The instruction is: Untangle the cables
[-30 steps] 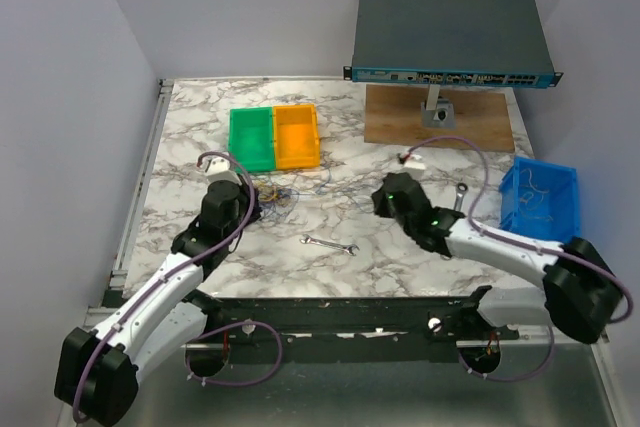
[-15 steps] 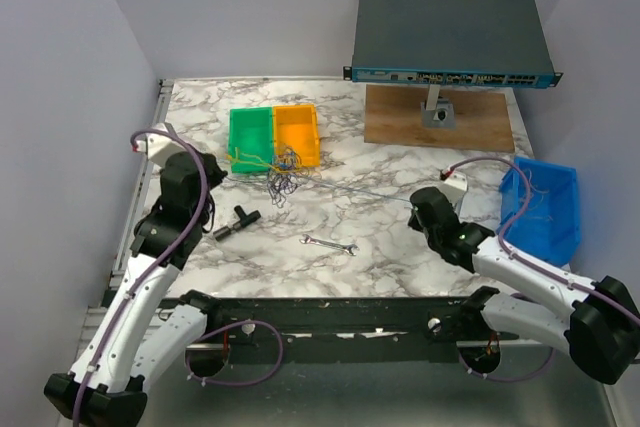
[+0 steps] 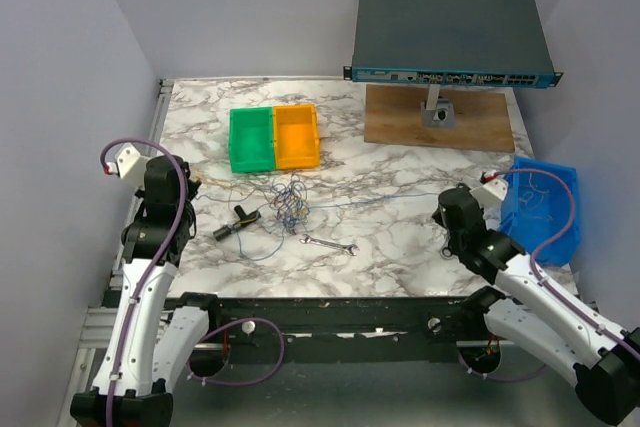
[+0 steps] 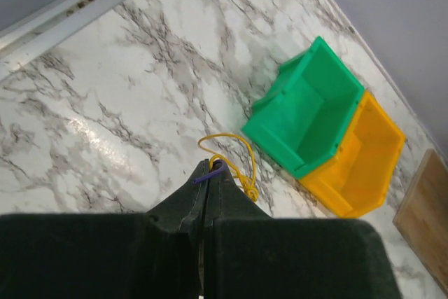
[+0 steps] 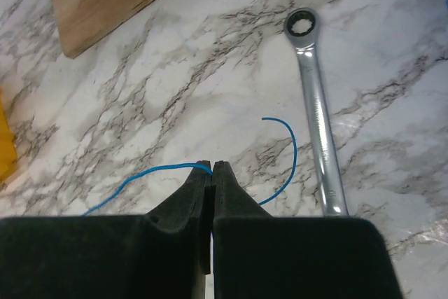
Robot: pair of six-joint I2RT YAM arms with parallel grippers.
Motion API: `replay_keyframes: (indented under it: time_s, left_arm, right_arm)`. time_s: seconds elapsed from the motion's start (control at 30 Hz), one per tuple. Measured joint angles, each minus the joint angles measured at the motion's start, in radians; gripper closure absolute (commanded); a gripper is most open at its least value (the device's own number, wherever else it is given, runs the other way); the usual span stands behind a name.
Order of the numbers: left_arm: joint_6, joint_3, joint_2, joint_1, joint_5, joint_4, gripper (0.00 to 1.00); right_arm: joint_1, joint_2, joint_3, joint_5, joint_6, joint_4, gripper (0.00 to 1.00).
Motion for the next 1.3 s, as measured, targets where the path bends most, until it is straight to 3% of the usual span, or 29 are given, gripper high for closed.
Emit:
replay_keyframes:
  time_s: [0.07, 0.13, 0.17, 0.23, 0.27, 0.3, 0.43, 0.47, 0.5, 0.73, 0.83, 1.2, 1.3]
  left_arm:
    - [0.007, -0.050, -0.022, 0.000, 0.050, 0.027, 1.00]
    - [0.037, -0.110, -0.050, 0.001, 0.144, 0.097, 1.00]
    - [0.053, -0.139, -0.061, 0.001, 0.200, 0.134, 1.00]
    - [0.075, -0.170, -0.068, 0.001, 0.286, 0.182, 0.96]
    - [0.087, -0.181, -0.066, 0.001, 0.339, 0.205, 0.90]
    - [0.101, -0.187, -0.061, 0.000, 0.386, 0.224, 0.82]
    - [0.155, -0.187, -0.013, -0.014, 0.499, 0.261, 0.23]
    - [0.152, -0.187, -0.003, -0.019, 0.505, 0.260, 0.11]
    - [0.163, -0.187, 0.012, -0.031, 0.506, 0.253, 0.09]
    - [0.229, -0.087, 0.179, -0.270, 0.368, 0.126, 0.08]
    - [0.235, -0.077, 0.257, -0.362, 0.339, 0.128, 0.10]
    - [0.241, -0.145, 0.536, -0.418, 0.327, 0.226, 0.20]
    - [0.246, -0.143, 0.612, -0.418, 0.338, 0.256, 0.29]
  right_arm:
    - [0.000, 0.001, -0.001, -0.068, -0.072, 0.038, 0.97]
    - [0.000, 0.005, -0.001, -0.168, -0.146, 0.081, 0.85]
    - [-0.001, 0.005, -0.001, -0.222, -0.183, 0.103, 0.75]
    - [-0.001, 0.005, -0.001, -0.331, -0.248, 0.152, 0.34]
    - [-0.001, 0.008, -0.001, -0.389, -0.276, 0.176, 0.23]
    - [-0.001, 0.014, -0.001, -0.449, -0.306, 0.200, 0.20]
    - [0.000, 0.093, 0.018, -0.662, -0.392, 0.258, 0.17]
    - [0.000, 0.127, 0.032, -0.705, -0.406, 0.267, 0.16]
    - [0.004, 0.161, 0.046, -0.743, -0.420, 0.275, 0.16]
    - [0.097, 0.371, 0.160, -0.880, -0.476, 0.320, 0.16]
    - [0.146, 0.467, 0.201, -0.901, -0.466, 0.368, 0.11]
    - [0.246, 0.764, 0.266, -0.906, -0.356, 0.560, 0.14]
    - [0.246, 0.831, 0.266, -0.909, -0.296, 0.637, 0.15]
